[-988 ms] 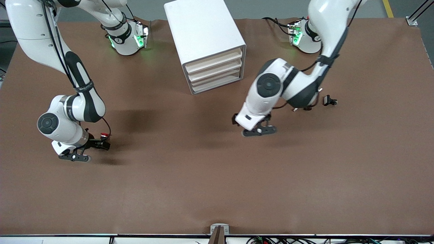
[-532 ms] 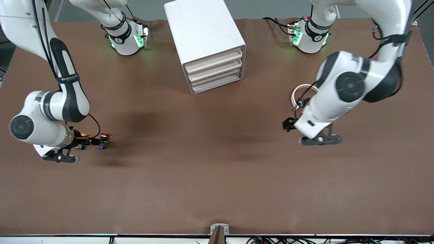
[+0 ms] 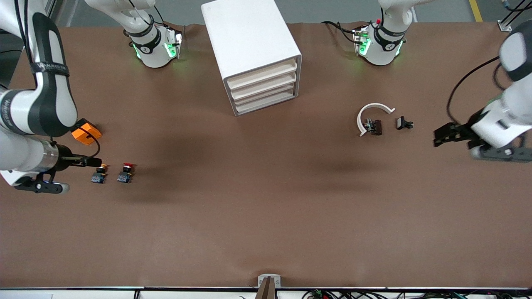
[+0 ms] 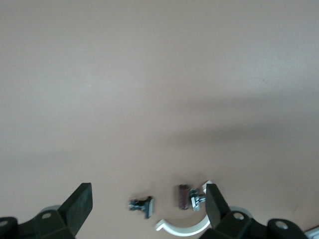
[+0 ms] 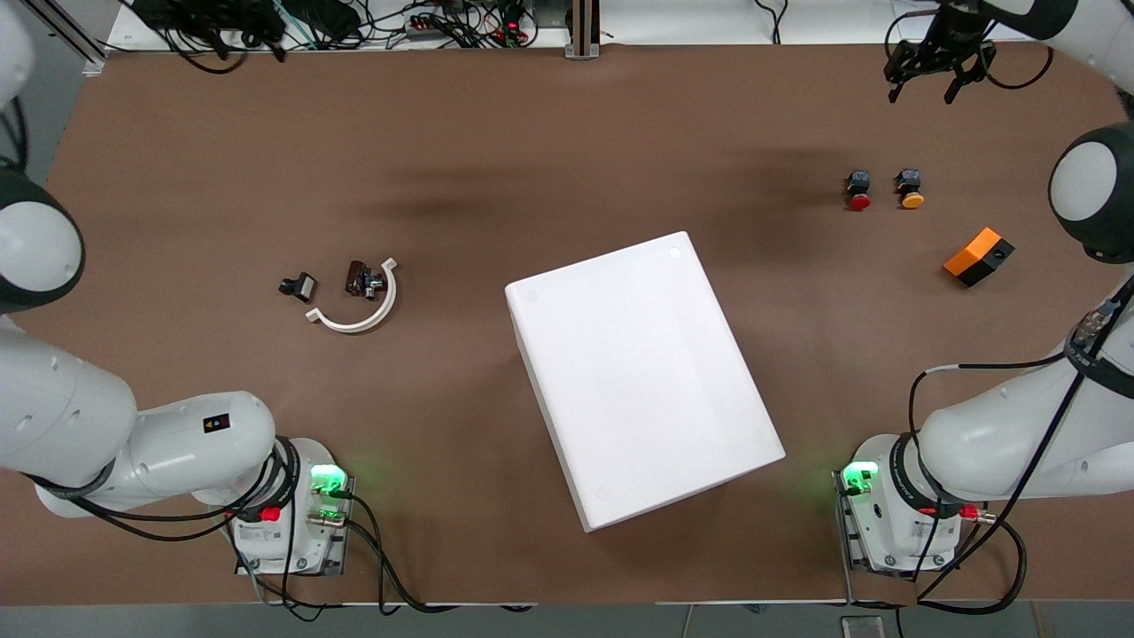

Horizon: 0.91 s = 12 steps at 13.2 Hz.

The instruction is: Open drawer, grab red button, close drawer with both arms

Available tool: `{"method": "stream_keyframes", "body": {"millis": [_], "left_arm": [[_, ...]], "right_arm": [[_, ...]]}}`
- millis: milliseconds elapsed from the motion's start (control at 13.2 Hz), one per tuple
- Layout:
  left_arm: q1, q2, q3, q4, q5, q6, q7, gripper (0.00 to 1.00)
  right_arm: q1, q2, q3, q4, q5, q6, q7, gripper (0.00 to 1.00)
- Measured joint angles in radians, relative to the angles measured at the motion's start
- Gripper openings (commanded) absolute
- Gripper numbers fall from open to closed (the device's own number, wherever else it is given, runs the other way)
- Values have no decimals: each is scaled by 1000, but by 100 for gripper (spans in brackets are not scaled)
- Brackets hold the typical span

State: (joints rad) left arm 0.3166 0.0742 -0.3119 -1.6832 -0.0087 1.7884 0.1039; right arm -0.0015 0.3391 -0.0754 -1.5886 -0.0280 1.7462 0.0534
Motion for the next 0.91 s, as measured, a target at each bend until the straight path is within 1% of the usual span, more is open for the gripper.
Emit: {"method": "stream_keyframes", "body": {"millis": [152, 304, 456, 532, 760, 836, 912], "left_arm": [[37, -59, 1, -4, -14, -18, 26, 100], [38, -105, 0, -5, -14, -24, 12, 100], [27, -130, 8, -1, -15, -24, 10, 100], [-5, -134, 32, 2, -15, -24, 7, 100], [-148, -127, 136, 1, -16, -24, -18, 100], [-199, -124, 174, 1, -16, -24, -31, 100], [-261, -124, 228, 1, -16, -24, -48, 100]], "right_arm": [[0, -52, 0, 6, 0, -27, 0, 100], [0, -111, 0, 8, 0, -64, 0, 100], [0, -172, -1, 8, 0, -114, 0, 100], [-1, -200, -3, 8, 0, -136, 0, 100], [-9, -259, -6, 7, -2, -196, 0, 100], [-16, -267, -7, 7, -2, -211, 0, 100], [-19, -270, -8, 6, -2, -215, -1, 100]]}}
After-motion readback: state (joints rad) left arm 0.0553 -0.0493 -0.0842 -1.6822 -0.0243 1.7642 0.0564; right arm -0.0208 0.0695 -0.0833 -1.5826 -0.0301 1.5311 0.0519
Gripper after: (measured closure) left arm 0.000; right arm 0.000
